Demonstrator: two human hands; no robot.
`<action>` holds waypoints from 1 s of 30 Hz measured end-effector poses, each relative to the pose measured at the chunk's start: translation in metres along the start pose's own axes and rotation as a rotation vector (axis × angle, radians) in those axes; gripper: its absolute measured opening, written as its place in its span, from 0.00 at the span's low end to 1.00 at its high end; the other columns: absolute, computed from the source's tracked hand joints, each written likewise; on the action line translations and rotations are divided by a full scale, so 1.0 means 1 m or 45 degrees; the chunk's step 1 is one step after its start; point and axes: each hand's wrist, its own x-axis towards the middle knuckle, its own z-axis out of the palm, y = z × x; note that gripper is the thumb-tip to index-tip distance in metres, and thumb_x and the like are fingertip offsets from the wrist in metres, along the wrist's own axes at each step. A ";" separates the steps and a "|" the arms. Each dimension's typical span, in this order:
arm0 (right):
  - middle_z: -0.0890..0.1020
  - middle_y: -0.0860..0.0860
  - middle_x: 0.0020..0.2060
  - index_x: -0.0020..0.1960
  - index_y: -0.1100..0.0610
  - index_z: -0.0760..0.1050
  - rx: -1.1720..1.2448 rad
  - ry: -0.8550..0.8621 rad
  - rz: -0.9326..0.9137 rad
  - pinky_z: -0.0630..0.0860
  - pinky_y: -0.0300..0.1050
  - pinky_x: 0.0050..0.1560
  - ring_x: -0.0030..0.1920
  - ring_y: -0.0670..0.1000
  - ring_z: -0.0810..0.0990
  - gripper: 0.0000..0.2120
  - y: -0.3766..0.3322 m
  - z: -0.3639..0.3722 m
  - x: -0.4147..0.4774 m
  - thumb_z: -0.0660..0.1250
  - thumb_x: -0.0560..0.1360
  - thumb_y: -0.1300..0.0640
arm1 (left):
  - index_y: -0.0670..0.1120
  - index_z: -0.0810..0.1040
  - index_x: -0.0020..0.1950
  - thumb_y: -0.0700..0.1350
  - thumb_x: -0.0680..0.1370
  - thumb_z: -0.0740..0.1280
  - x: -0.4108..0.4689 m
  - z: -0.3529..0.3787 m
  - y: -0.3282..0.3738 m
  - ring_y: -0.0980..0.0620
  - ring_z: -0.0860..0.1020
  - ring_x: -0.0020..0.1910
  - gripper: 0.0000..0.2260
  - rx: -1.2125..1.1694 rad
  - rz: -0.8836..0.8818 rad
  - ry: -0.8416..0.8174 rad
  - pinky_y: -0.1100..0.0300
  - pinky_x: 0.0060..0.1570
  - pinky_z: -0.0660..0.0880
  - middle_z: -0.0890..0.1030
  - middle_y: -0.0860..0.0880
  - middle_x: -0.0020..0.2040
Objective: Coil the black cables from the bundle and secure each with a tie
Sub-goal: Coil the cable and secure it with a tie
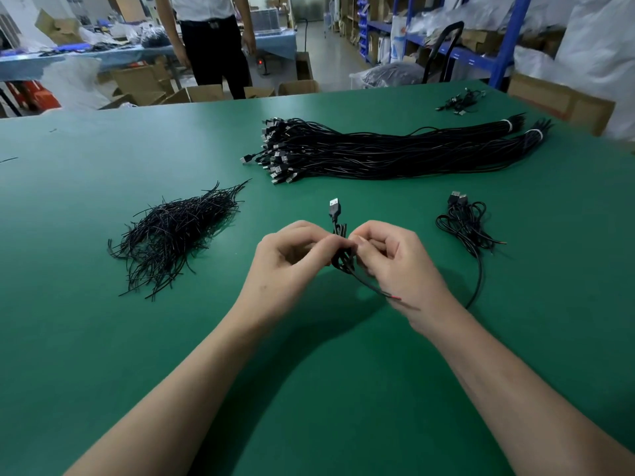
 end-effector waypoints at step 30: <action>0.77 0.46 0.30 0.49 0.53 0.80 0.196 -0.167 0.517 0.65 0.34 0.26 0.28 0.45 0.71 0.15 0.002 -0.004 -0.001 0.61 0.83 0.45 | 0.48 0.87 0.47 0.42 0.74 0.76 0.008 0.002 -0.013 0.58 0.82 0.40 0.03 -0.045 -0.240 0.077 0.66 0.42 0.76 0.87 0.52 0.42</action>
